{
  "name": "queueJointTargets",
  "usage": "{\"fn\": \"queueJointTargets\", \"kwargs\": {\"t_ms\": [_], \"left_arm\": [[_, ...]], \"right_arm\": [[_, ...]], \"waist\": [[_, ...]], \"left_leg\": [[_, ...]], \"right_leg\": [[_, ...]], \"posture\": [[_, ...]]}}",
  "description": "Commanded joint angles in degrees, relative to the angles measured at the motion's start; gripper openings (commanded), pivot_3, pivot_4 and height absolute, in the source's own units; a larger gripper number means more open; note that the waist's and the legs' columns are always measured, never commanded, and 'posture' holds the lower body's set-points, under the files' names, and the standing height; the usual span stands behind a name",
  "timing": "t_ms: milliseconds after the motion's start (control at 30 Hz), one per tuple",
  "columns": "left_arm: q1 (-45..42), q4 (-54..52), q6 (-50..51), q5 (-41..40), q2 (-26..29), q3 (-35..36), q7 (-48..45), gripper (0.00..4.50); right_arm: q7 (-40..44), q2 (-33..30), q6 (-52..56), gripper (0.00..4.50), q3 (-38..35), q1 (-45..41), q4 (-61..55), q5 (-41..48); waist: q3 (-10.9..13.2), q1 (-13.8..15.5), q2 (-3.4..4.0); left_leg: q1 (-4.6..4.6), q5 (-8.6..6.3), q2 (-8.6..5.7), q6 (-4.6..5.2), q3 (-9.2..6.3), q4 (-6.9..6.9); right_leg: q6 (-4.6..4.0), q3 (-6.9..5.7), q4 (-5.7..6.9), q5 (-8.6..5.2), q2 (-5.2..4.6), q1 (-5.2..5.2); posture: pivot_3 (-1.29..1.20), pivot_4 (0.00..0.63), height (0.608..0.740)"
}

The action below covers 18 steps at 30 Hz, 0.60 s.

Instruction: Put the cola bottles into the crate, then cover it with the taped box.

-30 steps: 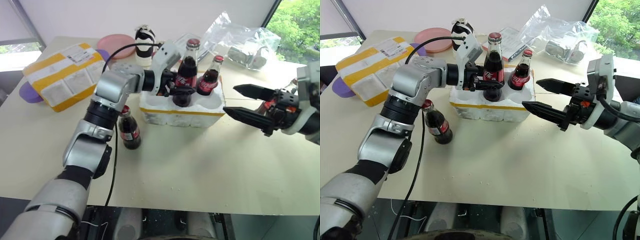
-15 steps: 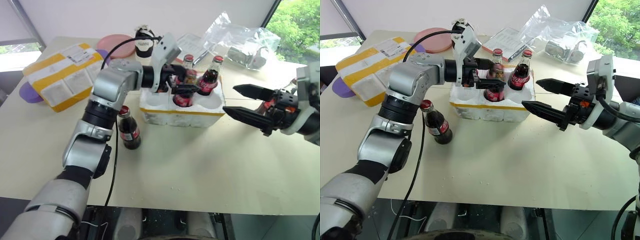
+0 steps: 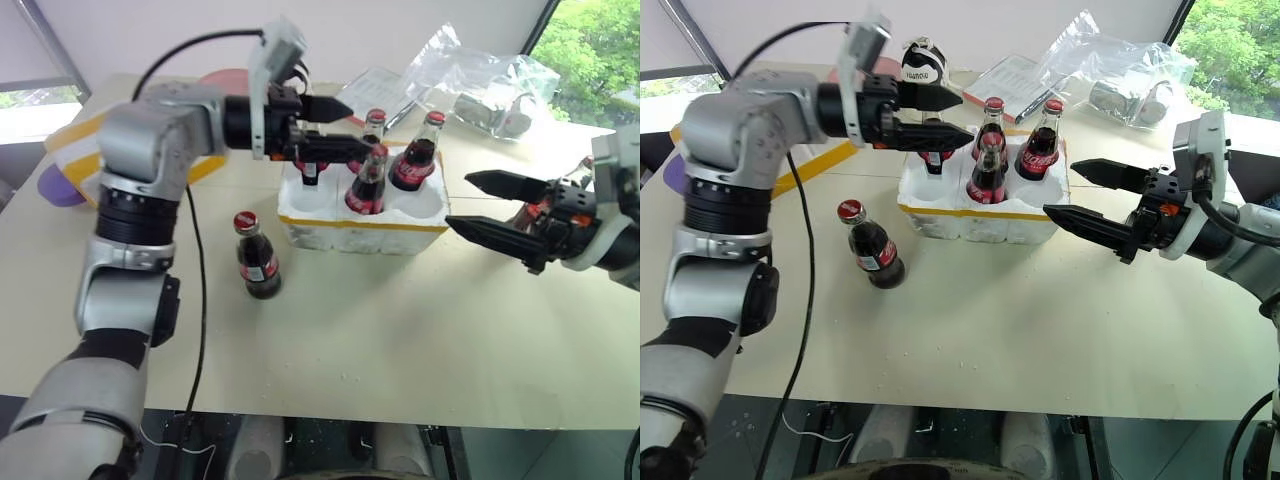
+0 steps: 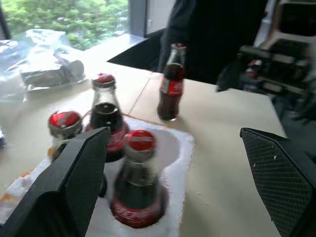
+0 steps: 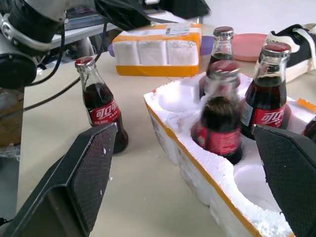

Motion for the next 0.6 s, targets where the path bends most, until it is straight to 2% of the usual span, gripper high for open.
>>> {"fn": "queueJointTargets", "kwargs": {"t_ms": [33, 267, 367, 600], "left_arm": [[-0.6, -6.1, 1.0, -3.8, 5.6, 1.8, -5.9, 4.4], [2.3, -9.4, 2.2, -6.8, 13.9, 4.0, -8.8, 4.4], [4.8, -9.9, 2.4, -7.9, 19.3, 6.0, -11.0, 4.4], [19.2, -12.5, -2.2, -7.3, 33.5, 11.2, -16.9, 4.4]], "right_arm": [[1.6, -1.4, -0.8, 4.5, -0.9, -1.3, 1.0, -0.6], [4.4, -2.2, -0.6, 4.5, -0.1, -2.5, 2.7, -1.9], [7.1, -3.5, -0.2, 4.5, 0.5, -3.7, 2.5, -1.3], [7.5, -1.8, 1.2, 4.5, 6.3, -8.0, -2.3, 1.3]], "waist": [[0.0, 0.0, 0.01], [0.0, 0.0, 0.01], [0.0, -0.2, 0.03], [0.0, -1.5, 0.03]], "left_leg": [[0.01, 0.0, 0.0, 0.0, 0.0, 0.0], [0.03, 0.0, 0.0, 0.0, 0.01, 0.01], [0.02, 0.0, 0.01, 0.0, -0.01, 0.01], [0.06, 0.01, 0.06, -0.01, -0.04, -0.04]], "right_leg": [[0.0, 0.0, 0.0, 0.0, 0.0, 0.0], [0.0, 0.0, 0.01, 0.0, -0.01, 0.06], [0.0, 0.0, 0.01, 0.0, 0.01, 0.03], [-0.01, 0.01, 0.01, -0.01, 0.01, 0.01]], "posture": [[0.0, 0.15, 0.74], [0.0, 0.15, 0.74], [0.0, 0.15, 0.74], [0.0, 0.15, 0.74]]}}
